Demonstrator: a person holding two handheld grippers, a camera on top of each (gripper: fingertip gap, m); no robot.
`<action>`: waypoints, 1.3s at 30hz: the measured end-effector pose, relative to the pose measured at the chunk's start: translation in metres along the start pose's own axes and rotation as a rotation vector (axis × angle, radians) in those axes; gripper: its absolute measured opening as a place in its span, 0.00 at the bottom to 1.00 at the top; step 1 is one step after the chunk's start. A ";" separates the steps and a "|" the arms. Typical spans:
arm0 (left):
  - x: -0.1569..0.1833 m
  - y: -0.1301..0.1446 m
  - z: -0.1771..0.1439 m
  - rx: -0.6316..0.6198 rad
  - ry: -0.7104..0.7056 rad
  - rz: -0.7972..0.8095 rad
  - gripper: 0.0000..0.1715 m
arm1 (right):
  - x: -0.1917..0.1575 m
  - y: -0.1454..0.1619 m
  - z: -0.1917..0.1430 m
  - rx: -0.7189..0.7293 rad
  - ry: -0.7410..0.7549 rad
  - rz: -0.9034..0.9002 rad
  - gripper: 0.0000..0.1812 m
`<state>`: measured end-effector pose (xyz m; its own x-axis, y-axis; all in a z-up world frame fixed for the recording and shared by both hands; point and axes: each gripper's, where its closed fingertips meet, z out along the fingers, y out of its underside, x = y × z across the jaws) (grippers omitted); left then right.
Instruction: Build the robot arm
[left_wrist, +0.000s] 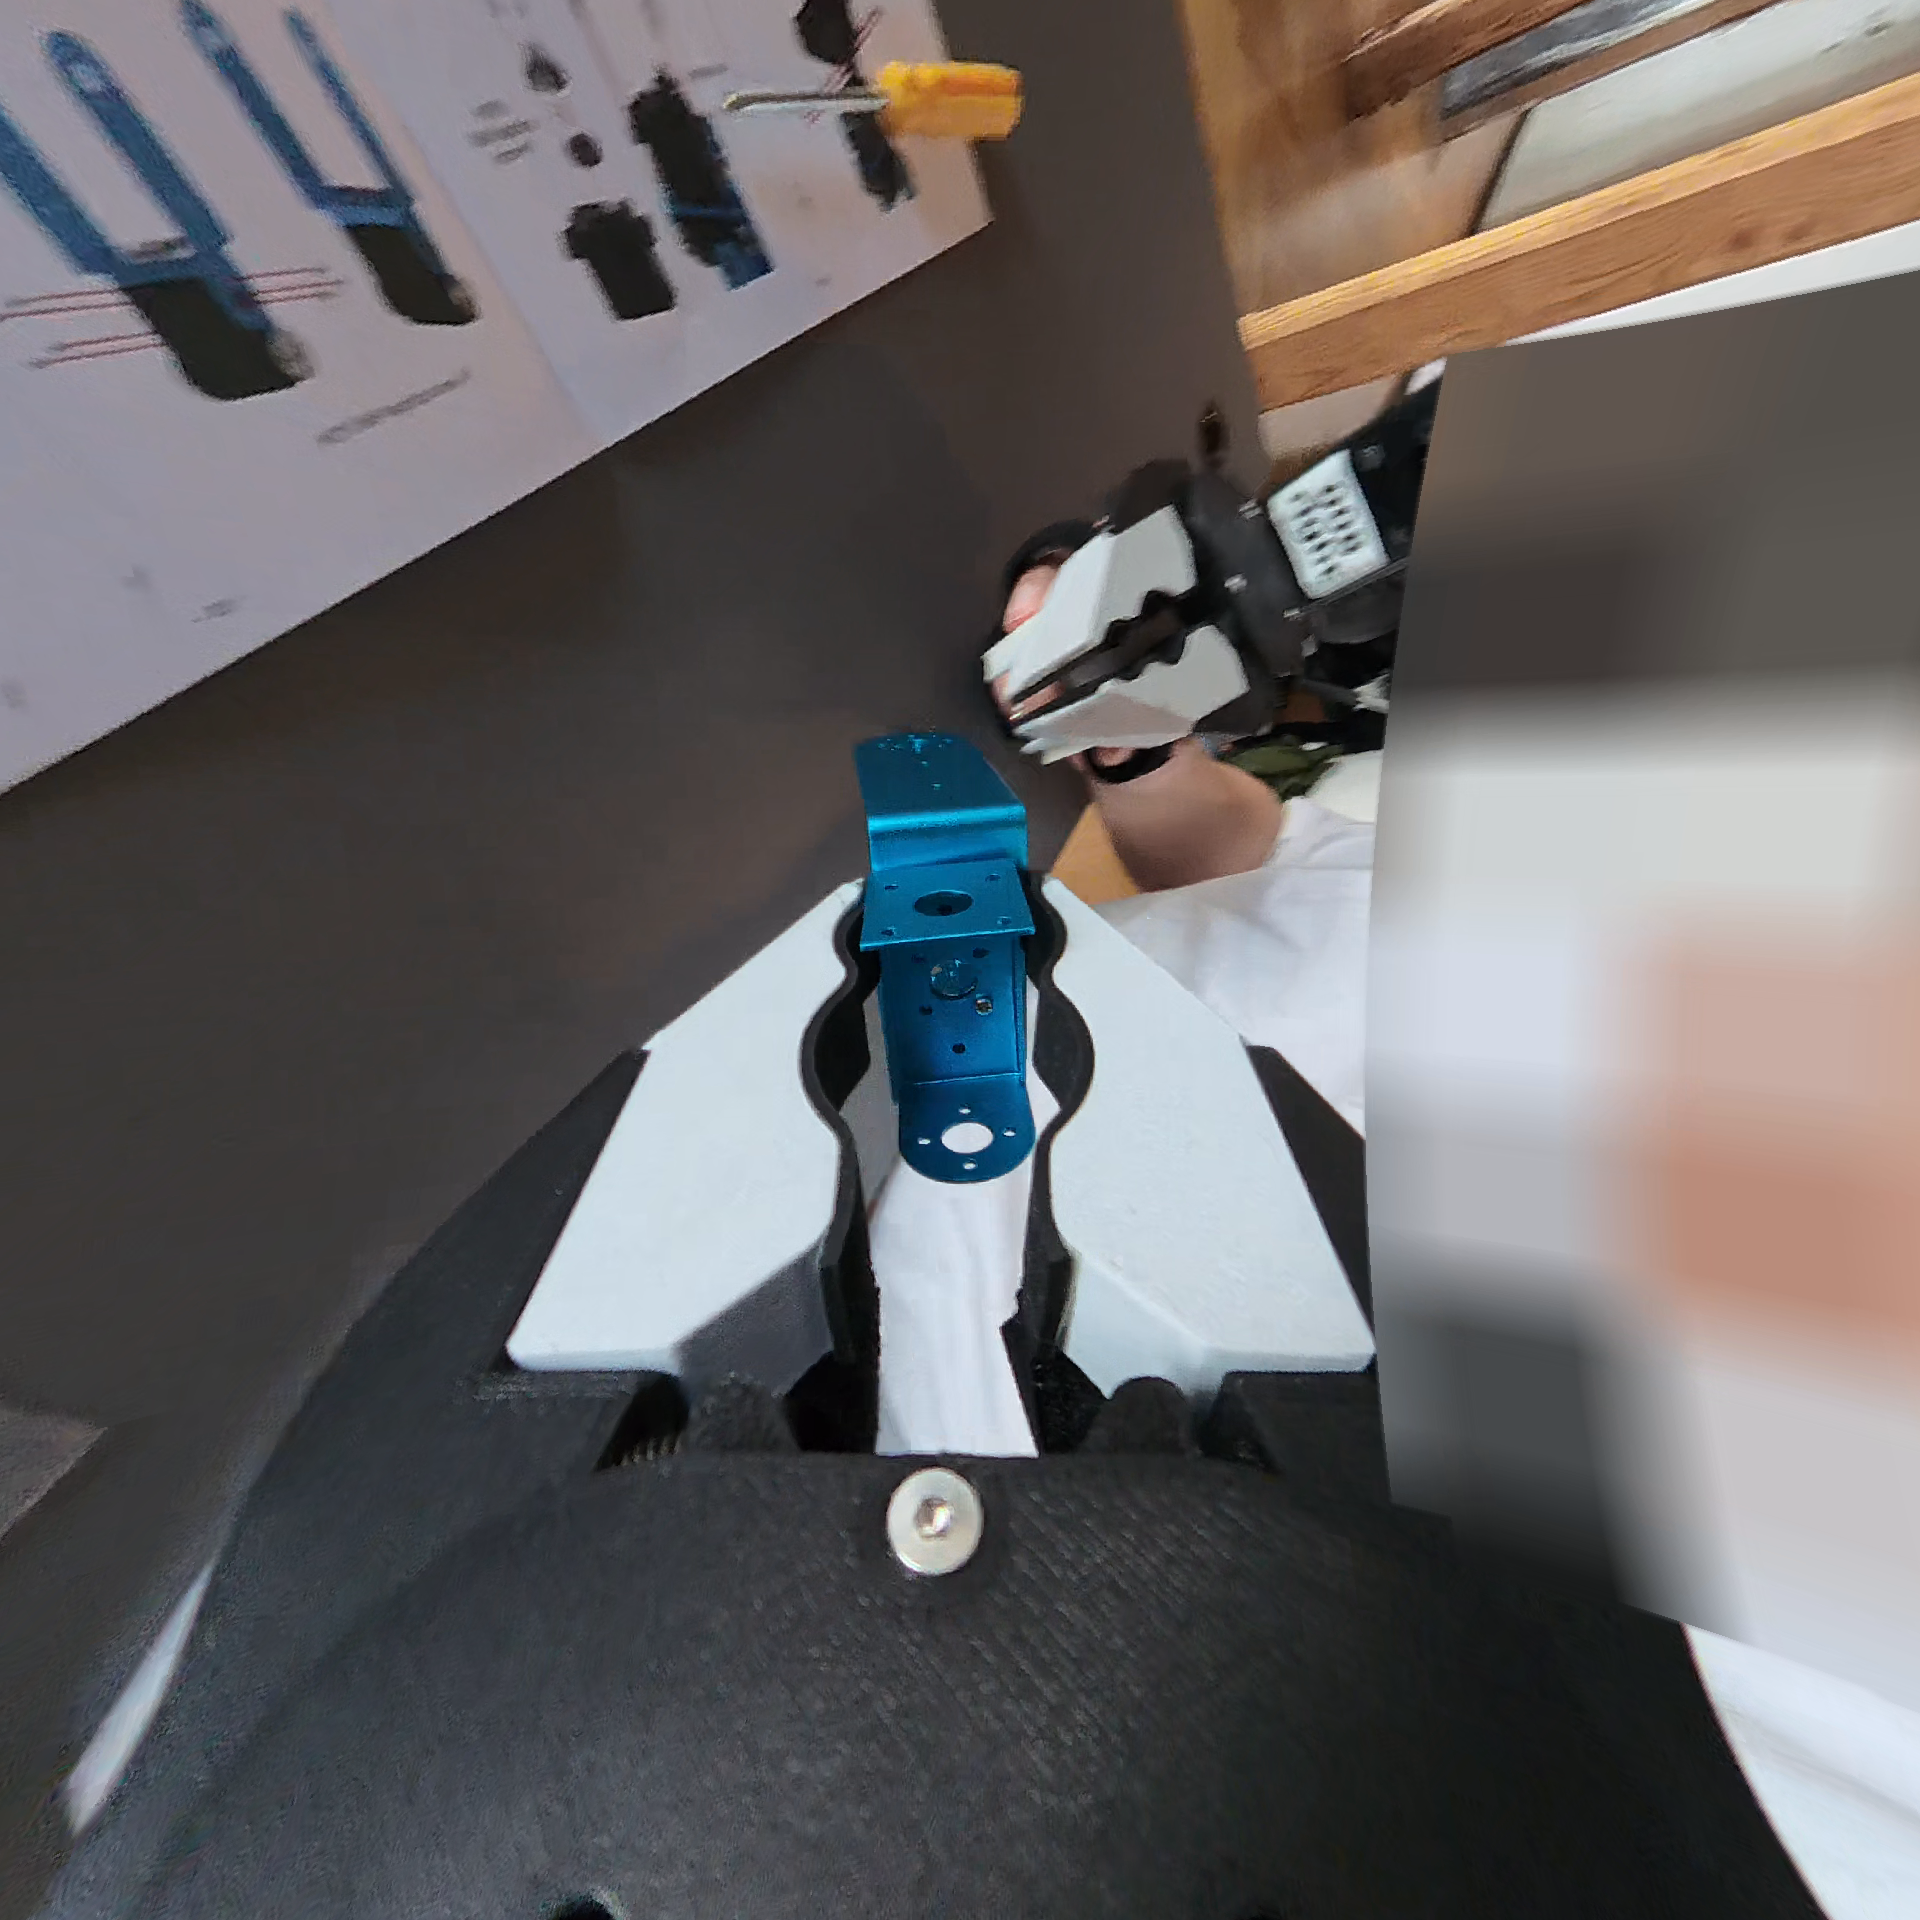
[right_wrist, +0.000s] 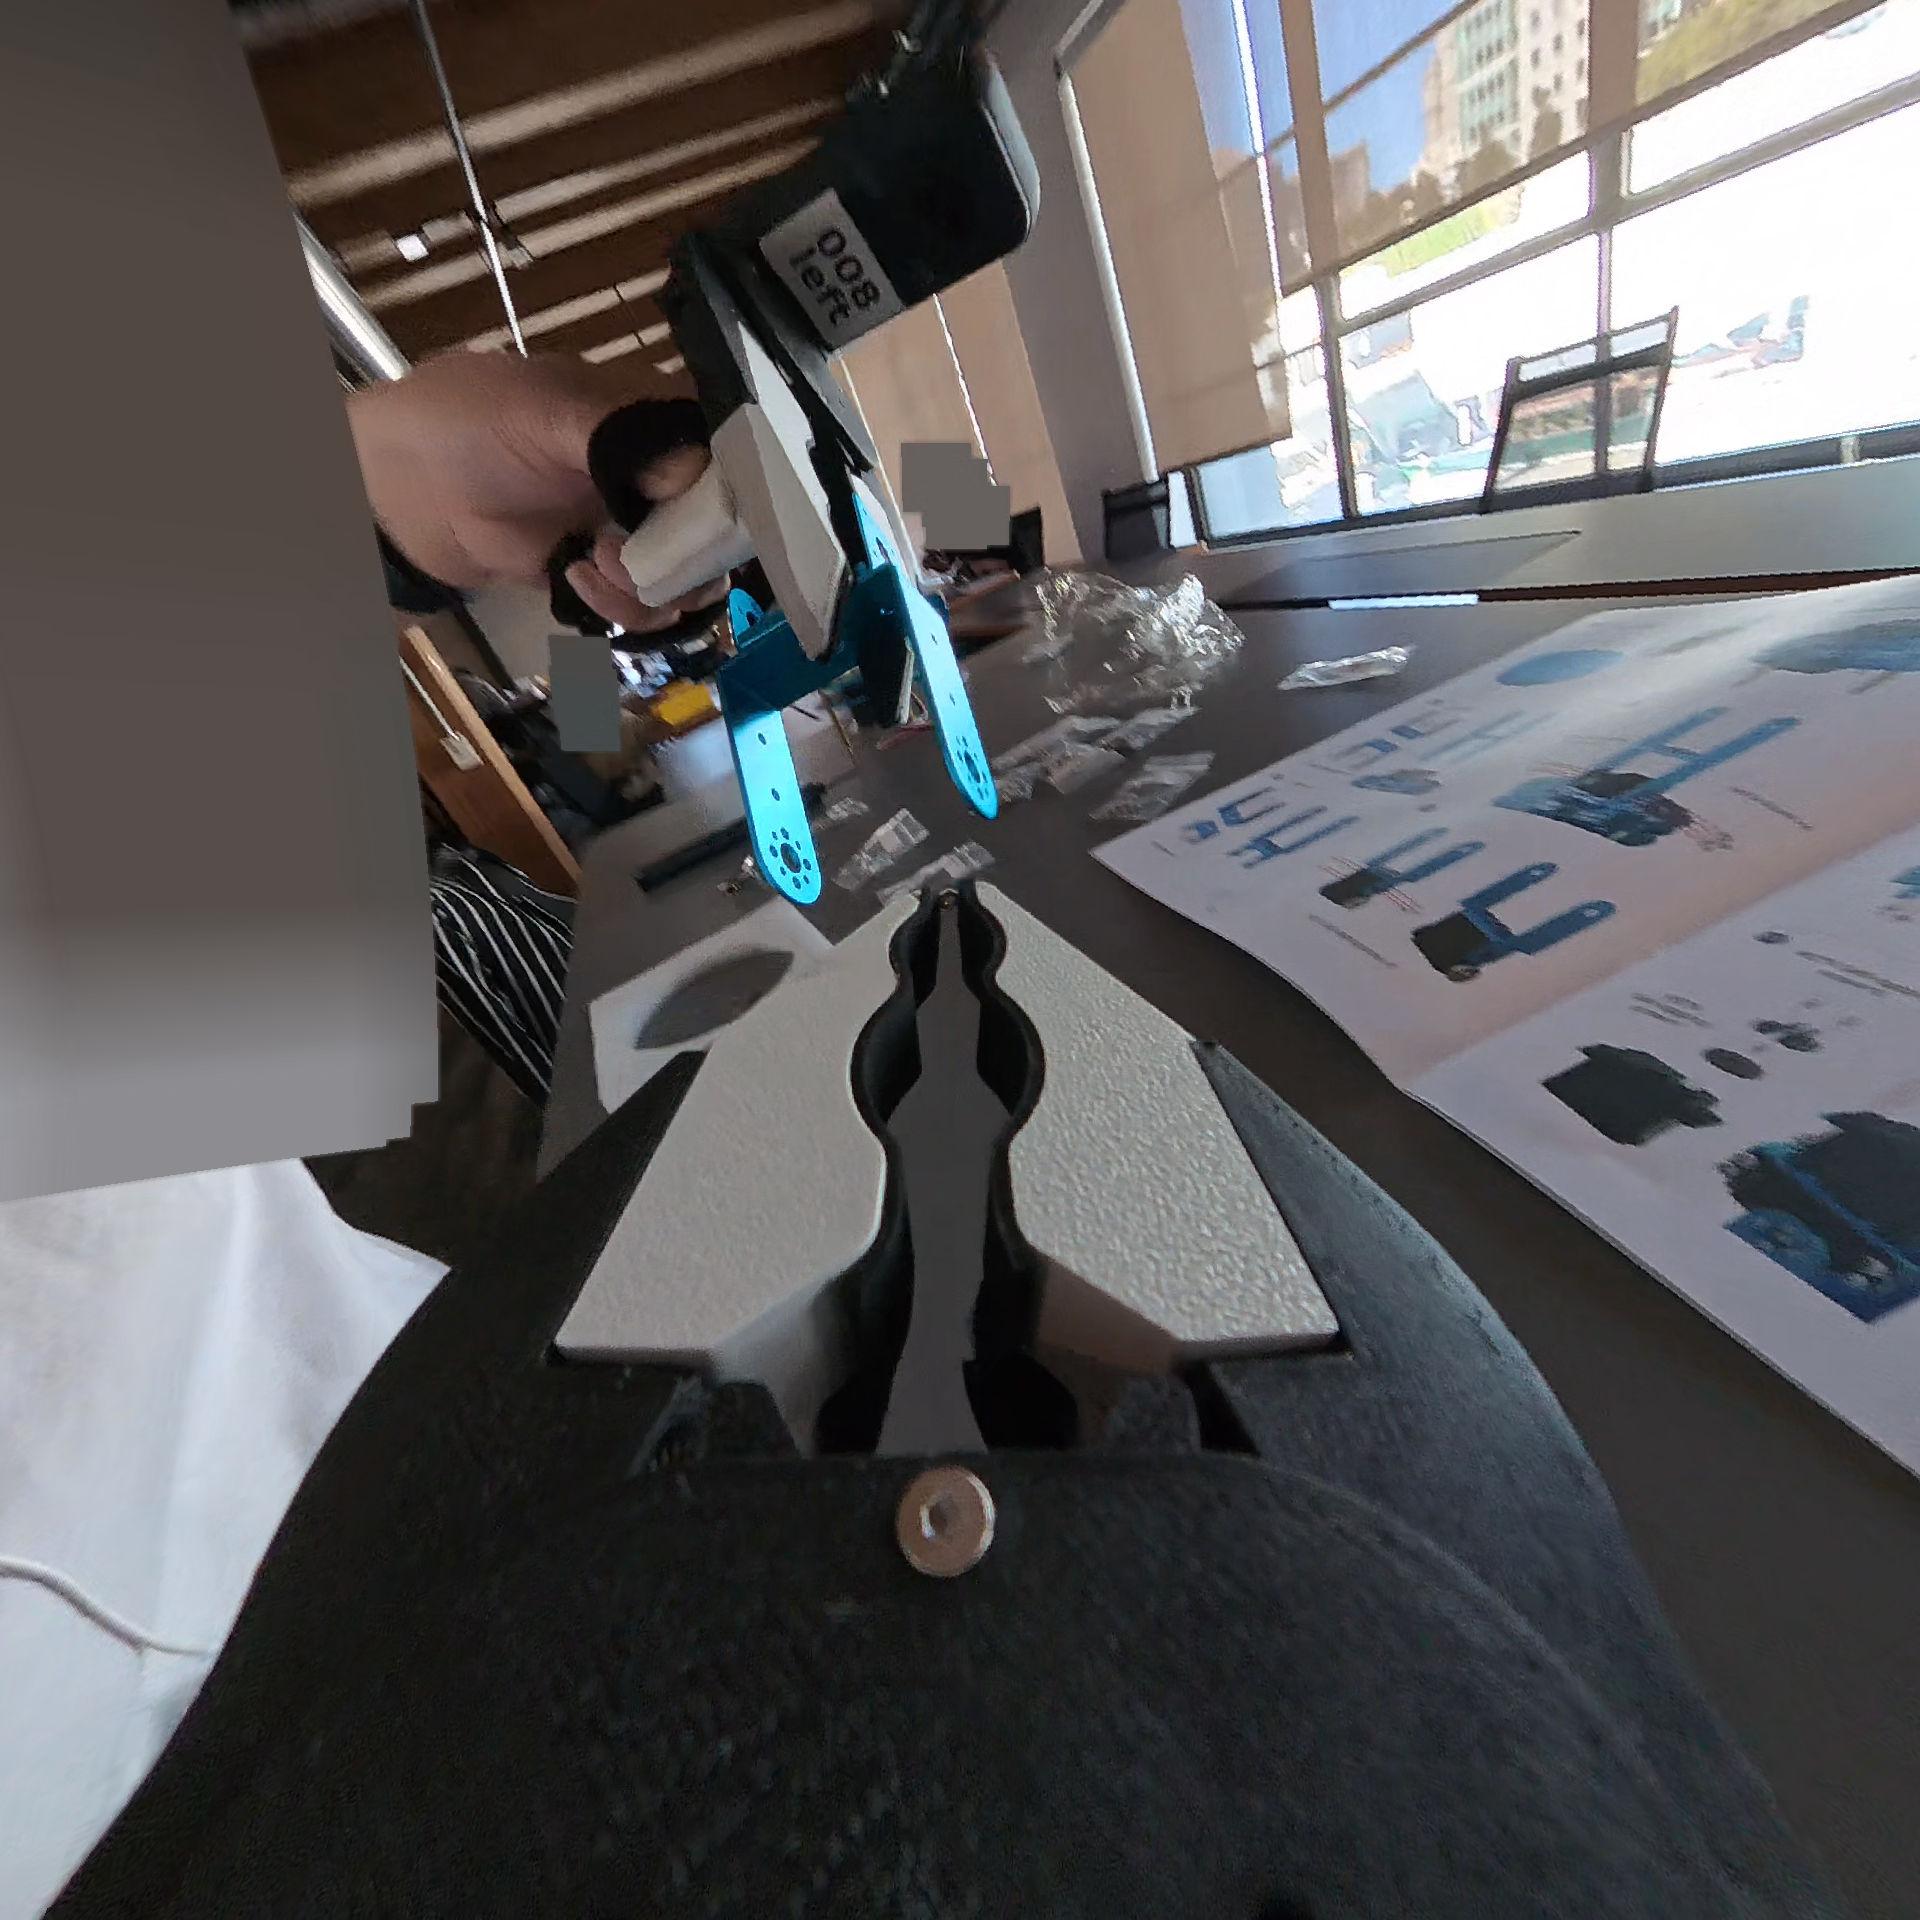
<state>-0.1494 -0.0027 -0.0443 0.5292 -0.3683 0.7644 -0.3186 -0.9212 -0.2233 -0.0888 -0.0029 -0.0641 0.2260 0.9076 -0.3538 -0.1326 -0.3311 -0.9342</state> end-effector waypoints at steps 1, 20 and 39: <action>-0.006 0.002 0.001 -0.017 -0.023 0.001 0.15 | 0.001 0.002 -0.001 -0.016 0.013 -0.017 0.01; -0.047 0.047 0.051 -0.234 0.063 -0.101 0.15 | -0.005 0.024 0.011 -0.163 0.001 -0.078 0.01; -0.057 0.054 0.059 -0.275 0.183 -0.122 0.15 | 0.010 0.054 0.013 -0.409 0.009 -0.157 0.01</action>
<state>-0.1501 -0.0387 -0.1361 0.4346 -0.2064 0.8767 -0.4749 -0.8796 0.0284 -0.1062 -0.0082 -0.1170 0.2217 0.9534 -0.2046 0.2964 -0.2657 -0.9173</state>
